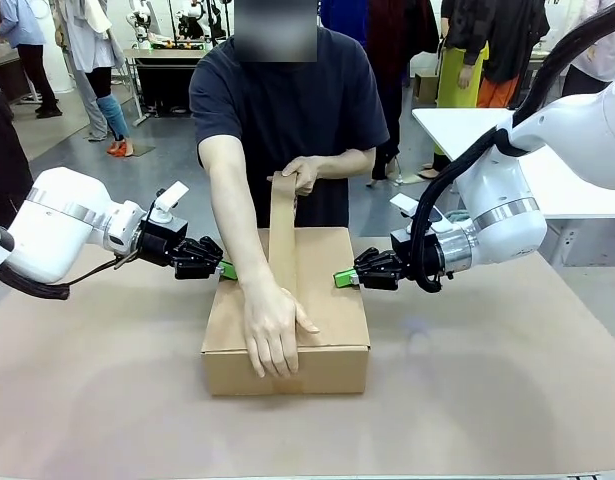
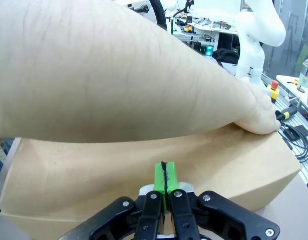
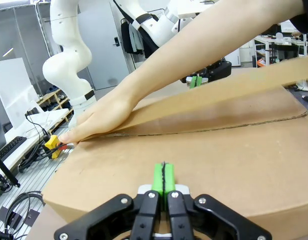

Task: Wrap the clocks to prevent damage.
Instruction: After the human seals the box with tape, release both hands from the side flaps of the Package Box.

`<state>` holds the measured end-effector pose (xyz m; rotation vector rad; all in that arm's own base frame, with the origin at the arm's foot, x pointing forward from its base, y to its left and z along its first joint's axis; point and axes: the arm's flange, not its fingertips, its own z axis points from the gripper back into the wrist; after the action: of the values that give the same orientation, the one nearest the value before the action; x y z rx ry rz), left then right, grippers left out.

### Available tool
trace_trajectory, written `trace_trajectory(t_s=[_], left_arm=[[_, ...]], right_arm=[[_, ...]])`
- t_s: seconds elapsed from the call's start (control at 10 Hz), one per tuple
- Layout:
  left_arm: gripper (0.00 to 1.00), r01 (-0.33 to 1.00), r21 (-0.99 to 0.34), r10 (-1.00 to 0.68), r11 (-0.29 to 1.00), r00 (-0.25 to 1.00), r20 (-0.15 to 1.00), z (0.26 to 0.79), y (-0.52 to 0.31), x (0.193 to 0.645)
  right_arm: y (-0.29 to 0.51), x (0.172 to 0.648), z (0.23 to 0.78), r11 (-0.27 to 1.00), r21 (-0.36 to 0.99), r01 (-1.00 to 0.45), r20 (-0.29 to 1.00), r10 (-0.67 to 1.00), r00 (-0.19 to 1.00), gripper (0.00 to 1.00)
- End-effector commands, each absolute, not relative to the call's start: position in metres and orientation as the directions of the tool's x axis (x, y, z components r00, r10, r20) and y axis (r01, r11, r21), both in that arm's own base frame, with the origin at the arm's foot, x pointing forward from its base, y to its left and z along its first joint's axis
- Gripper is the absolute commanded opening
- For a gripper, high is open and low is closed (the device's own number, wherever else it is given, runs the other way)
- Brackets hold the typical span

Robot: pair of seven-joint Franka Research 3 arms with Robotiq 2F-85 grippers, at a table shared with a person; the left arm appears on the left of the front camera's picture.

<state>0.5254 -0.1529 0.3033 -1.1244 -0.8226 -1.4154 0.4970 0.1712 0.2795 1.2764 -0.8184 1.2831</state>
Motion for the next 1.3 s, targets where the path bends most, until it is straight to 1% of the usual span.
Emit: trace_trajectory(t_s=[0.0, 1.2], left_arm=[[0.01, 0.982, -0.109, -0.328, -0.157, 0.052, 0.943, 0.3001, -0.1534, 0.5253], [0.01, 0.982, -0.109, -0.328, -0.157, 0.052, 0.943, 0.3001, -0.1534, 0.5253]], right_arm=[[0.1709, 0.4973, 0.278, -0.161, 0.215, -0.963, 0.958, 0.224, 0.177, 0.01], [0.1709, 0.4973, 0.278, -0.161, 0.215, -0.963, 0.958, 0.224, 0.177, 0.01]])
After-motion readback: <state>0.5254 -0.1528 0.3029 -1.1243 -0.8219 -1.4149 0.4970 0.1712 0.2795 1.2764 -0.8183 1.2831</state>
